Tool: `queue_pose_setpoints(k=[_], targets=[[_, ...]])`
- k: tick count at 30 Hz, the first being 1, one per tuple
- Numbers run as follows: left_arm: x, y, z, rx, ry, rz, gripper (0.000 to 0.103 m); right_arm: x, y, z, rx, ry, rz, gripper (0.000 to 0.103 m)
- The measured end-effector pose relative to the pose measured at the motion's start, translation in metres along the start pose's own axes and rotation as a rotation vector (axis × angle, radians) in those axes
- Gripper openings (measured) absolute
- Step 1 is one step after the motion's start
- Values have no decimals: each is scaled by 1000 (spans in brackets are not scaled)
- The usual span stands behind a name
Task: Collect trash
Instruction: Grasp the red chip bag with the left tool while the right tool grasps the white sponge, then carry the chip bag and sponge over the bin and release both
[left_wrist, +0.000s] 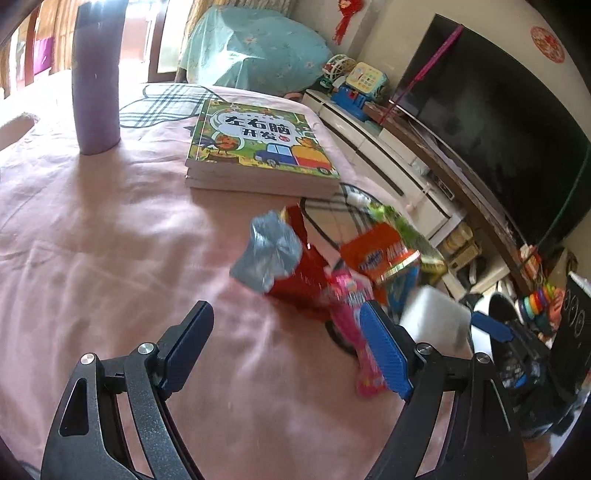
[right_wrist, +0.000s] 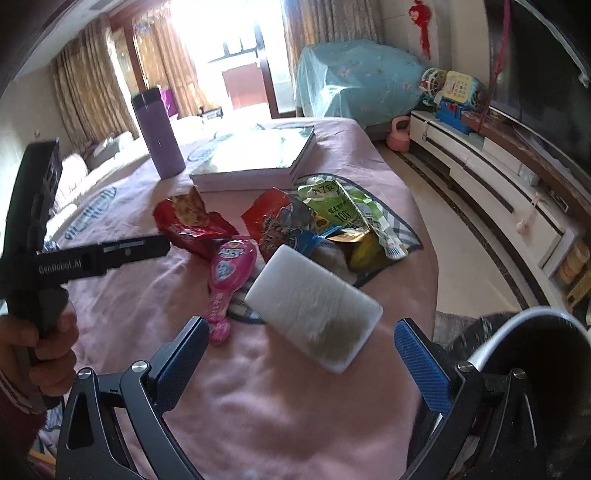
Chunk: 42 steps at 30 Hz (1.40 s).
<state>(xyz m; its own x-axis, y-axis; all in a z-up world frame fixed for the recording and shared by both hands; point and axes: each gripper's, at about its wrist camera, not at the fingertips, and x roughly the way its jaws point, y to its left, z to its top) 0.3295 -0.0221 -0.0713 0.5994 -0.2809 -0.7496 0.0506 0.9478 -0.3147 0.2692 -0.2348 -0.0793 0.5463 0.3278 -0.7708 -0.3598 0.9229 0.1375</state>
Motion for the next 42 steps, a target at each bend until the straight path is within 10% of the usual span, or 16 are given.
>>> queue_pose_setpoints(k=[4, 6, 12, 27, 42], targets=[[14, 3, 8, 4, -6, 18, 77, 16, -3, 4, -12, 41, 5, 98], [21, 4, 9, 14, 6, 14, 47, 21, -3, 4, -18, 59, 5, 88], [13, 6, 0, 37, 0, -2, 17, 12, -8, -4, 25, 42, -10, 70], [-62, -29, -56, 117, -37, -102, 12, -61, -9, -43, 215, -110, 85, 69], [-81, -117, -95, 285, -7, -208, 11, -125, -41, -91, 343, -191, -15, 69]])
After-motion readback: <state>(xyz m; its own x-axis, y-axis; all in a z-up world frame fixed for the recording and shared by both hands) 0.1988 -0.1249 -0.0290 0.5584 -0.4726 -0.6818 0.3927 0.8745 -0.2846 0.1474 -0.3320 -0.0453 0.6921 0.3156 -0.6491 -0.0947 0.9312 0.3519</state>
